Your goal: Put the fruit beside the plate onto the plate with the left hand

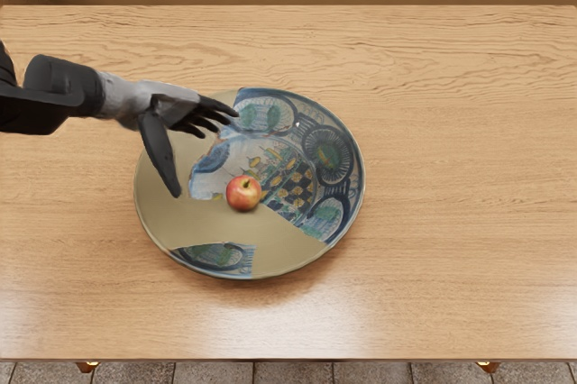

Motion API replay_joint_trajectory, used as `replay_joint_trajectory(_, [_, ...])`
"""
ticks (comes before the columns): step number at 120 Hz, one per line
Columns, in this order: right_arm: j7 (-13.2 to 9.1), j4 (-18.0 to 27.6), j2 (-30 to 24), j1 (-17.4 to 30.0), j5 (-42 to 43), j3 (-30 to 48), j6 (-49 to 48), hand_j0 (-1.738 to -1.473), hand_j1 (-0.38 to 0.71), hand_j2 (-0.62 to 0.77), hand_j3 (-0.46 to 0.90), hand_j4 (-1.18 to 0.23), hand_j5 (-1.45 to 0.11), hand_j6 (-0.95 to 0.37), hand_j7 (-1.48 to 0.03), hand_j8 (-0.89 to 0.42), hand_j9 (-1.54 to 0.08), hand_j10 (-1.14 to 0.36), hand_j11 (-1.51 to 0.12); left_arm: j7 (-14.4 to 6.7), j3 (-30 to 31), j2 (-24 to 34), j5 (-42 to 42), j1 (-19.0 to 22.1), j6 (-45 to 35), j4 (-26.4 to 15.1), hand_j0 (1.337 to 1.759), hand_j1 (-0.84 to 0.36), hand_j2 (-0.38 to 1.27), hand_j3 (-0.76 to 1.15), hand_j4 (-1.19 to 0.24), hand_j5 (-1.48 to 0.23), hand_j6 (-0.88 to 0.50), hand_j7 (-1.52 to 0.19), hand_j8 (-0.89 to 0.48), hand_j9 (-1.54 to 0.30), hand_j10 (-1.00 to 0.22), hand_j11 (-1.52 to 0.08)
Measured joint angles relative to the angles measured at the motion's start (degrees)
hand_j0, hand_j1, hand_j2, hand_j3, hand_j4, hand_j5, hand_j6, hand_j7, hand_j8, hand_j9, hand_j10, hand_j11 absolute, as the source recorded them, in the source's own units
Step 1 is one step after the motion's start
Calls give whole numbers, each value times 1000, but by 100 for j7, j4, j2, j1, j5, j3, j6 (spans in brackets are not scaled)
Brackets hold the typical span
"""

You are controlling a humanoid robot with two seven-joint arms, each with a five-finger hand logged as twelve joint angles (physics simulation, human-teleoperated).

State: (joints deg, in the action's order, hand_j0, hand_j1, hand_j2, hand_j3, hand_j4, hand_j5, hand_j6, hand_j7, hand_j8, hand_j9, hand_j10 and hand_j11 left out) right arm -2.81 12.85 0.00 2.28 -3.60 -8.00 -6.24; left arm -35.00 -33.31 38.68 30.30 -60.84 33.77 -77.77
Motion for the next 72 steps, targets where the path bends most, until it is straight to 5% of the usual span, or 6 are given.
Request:
replay_joint_trajectory(17, [0,0,0,0,0,0,0,-1658,-334,-3,0,-13,-16,-12,-16,-12,-16,-12,-16,0,-336,821,-1153,55,92,4,1658,323,11,0,-18,-45,-16,-45,-23,-44,-33,-44])
replay_joint_trajectory(46, [0,0,0,0,0,0,-1,-1658,-334,-3,0,-13,-17,-13,-17,-13,-17,-13,-17,0,-464,2286,-2212,859,123,40,1658,341,4,0,-7,-14,-6,-14,-8,-14,-11,-14])
replay_joint_trajectory(72, [0,5,0,0,0,0,-5,-1658,-333,-3,0,-13,-17,-13,-17,-13,-17,-13,-17,0,-454,2213,-2481,1146,129,50,1658,347,1,0,-4,-5,-4,-5,-4,-5,-5,-5])
